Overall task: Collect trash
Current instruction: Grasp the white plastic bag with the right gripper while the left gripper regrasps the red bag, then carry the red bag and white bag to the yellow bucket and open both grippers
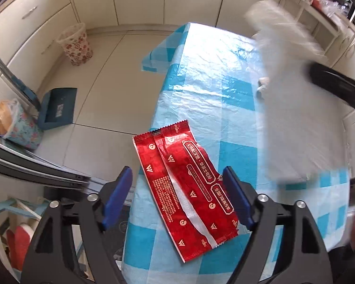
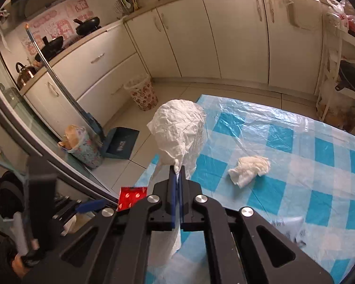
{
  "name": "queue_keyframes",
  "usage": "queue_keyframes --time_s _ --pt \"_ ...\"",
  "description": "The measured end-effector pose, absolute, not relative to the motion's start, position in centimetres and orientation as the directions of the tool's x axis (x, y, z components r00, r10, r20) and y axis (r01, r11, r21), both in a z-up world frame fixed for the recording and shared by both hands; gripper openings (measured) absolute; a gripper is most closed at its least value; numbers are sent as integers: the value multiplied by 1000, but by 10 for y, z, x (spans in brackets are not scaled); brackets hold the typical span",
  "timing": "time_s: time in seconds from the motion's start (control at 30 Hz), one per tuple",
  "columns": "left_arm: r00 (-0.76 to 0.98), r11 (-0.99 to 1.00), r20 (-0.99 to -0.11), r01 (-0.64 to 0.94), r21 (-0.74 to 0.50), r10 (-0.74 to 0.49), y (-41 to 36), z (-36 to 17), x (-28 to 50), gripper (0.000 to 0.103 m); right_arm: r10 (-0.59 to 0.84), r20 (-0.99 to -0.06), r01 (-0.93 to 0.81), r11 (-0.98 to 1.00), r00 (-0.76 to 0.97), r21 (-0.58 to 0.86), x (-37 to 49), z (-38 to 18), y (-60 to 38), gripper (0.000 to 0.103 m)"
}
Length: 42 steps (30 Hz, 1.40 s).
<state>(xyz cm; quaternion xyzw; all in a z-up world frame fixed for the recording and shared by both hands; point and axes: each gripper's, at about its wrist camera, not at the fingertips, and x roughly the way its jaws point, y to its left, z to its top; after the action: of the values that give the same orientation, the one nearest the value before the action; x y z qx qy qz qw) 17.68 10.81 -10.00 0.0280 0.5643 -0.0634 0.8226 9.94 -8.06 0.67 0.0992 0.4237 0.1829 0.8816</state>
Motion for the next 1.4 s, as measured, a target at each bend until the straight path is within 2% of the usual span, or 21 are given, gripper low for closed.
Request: queue_keyframes --time_s 0.17,0.27,0.33,0.37,0.4,0.5,0.57,0.63,0.73,1.03,1.2,1.4 --pt "323 987 -946 153 59 7 90 -119 179 77 429 -672 -218 900 603 379 31 15 -124 3" --pt "329 981 -944 179 81 18 77 -124 175 67 424 -660 -182 896 620 405 -5 13 -152 3" --pt "347 976 -938 203 80 5 70 -121 169 48 409 -652 -155 898 639 411 -25 10 -167 3" --pt "350 975 -937 211 69 -9 68 -120 166 42 405 -645 -142 896 648 420 -33 8 -174 3" --pt "355 974 -935 217 66 -16 65 -119 163 27 404 -637 -131 893 656 431 -40 5 -178 3" --pt "364 965 -931 253 65 -33 54 -118 153 2 408 -610 -96 874 680 477 -59 -9 -197 3" --pt "368 961 -929 269 60 -45 50 -117 147 1 408 -603 -57 856 685 514 -69 -20 -211 3" --pt "349 958 -932 287 2 -102 48 -115 141 0 395 -609 -19 849 688 528 -76 -29 -222 3" --pt "355 947 -920 317 -47 -165 44 -107 126 0 378 -600 -4 849 705 529 -85 -22 -234 3" --pt "452 868 -788 456 -198 -417 35 -40 68 0 304 -597 13 884 742 467 -128 -13 -243 3" --pt "484 817 -713 532 -222 -508 4 -7 32 0 228 -591 76 893 774 443 -158 -8 -270 3" --pt "440 719 -661 657 -224 -608 -60 18 -21 0 112 -587 172 898 802 405 -194 -1 -303 3"
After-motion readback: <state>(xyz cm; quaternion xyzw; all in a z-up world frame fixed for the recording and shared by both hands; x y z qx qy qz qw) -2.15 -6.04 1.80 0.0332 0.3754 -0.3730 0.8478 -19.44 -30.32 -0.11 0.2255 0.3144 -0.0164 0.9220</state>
